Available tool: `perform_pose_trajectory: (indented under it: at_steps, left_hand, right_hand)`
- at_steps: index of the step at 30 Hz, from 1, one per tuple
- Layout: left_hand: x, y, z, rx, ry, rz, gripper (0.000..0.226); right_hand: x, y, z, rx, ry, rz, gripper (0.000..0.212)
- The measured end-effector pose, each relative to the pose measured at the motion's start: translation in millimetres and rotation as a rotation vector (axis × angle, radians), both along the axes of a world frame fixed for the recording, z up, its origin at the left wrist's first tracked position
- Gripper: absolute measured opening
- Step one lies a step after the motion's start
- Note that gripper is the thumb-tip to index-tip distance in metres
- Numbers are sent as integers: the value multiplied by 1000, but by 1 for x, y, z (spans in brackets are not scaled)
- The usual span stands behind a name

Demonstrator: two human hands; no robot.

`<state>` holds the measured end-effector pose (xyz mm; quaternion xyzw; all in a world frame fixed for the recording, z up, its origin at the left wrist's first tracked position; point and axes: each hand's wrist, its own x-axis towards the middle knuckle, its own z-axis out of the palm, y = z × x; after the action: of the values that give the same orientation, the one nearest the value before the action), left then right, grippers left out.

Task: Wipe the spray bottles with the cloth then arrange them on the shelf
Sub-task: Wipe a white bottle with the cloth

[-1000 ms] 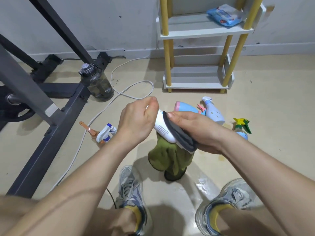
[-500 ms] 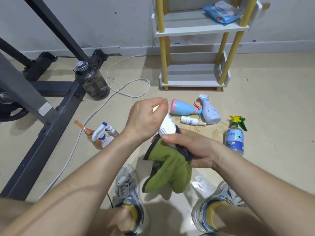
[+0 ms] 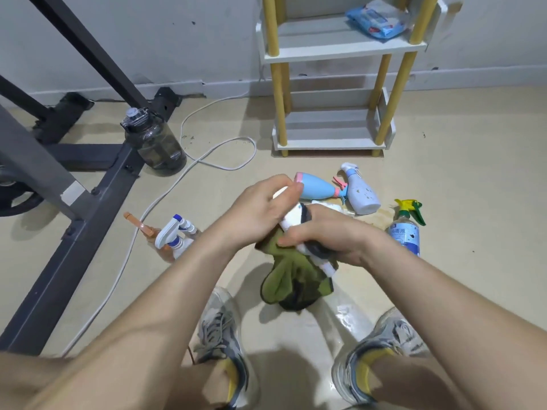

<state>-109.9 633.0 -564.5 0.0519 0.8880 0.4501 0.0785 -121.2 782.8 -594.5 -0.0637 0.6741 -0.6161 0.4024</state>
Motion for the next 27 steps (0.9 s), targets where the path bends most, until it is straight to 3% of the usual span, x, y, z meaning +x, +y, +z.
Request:
perform_pose_trajectory:
  at_steps: [2, 4, 6, 7, 9, 11, 12, 14, 15, 16, 17, 19, 21, 23, 24, 26, 27]
  left_hand:
    - [2, -12, 5, 184, -164, -157, 23]
    - [4, -23, 14, 288, -309, -213, 11]
    - [7, -22, 22, 266, -348, -53, 12]
    - [8, -19, 25, 137, -327, 44, 26]
    - [7, -13, 28, -302, -196, 100, 55]
    - [7, -16, 23, -442, -132, 46, 59]
    - [9, -18, 23, -375, -152, 0, 52]
    - [13, -27, 24, -66, -160, -88, 16]
    - [15, -31, 24, 98, -143, -109, 11]
    - [16, -35, 24, 224, -120, -107, 30]
    - [18, -38, 25, 354, -134, -108, 39]
    - [18, -41, 29, 501, -255, -37, 25]
    - [18, -32, 33, 269, -381, 48, 37]
    - [21, -28, 29, 15, -338, 13, 49]
    - [22, -27, 24, 3, -272, 0, 40]
    - [22, -29, 27, 133, -188, -44, 8]
    - [20, -34, 29, 187, -181, -101, 18]
  right_hand:
    - [0, 17, 4, -62, -146, 108, 32]
    - [1, 20, 9, 161, 54, 177, 33]
    - [3, 13, 17, 441, 374, 142, 30]
    - [5, 8, 20, 515, 538, 122, 28]
    - [13, -1, 21, 628, 792, 111, 29]
    - [17, -4, 19, 690, 893, 104, 28]
    - [17, -3, 18, 681, 855, 112, 27]
    - [13, 4, 21, 545, 581, 122, 28]
    - [11, 8, 24, 450, 405, 125, 29]
    - [10, 13, 27, 386, 273, 124, 30]
    - [10, 16, 27, 365, 229, 123, 30]
    - [9, 14, 24, 397, 342, 101, 28]
    - [11, 8, 19, 493, 595, 69, 24]
    - [12, 2, 15, 593, 802, 88, 23]
    - [12, 1, 15, 608, 824, 95, 24]
    - [10, 7, 18, 554, 667, 100, 25]
    - [8, 11, 19, 508, 535, 105, 24]
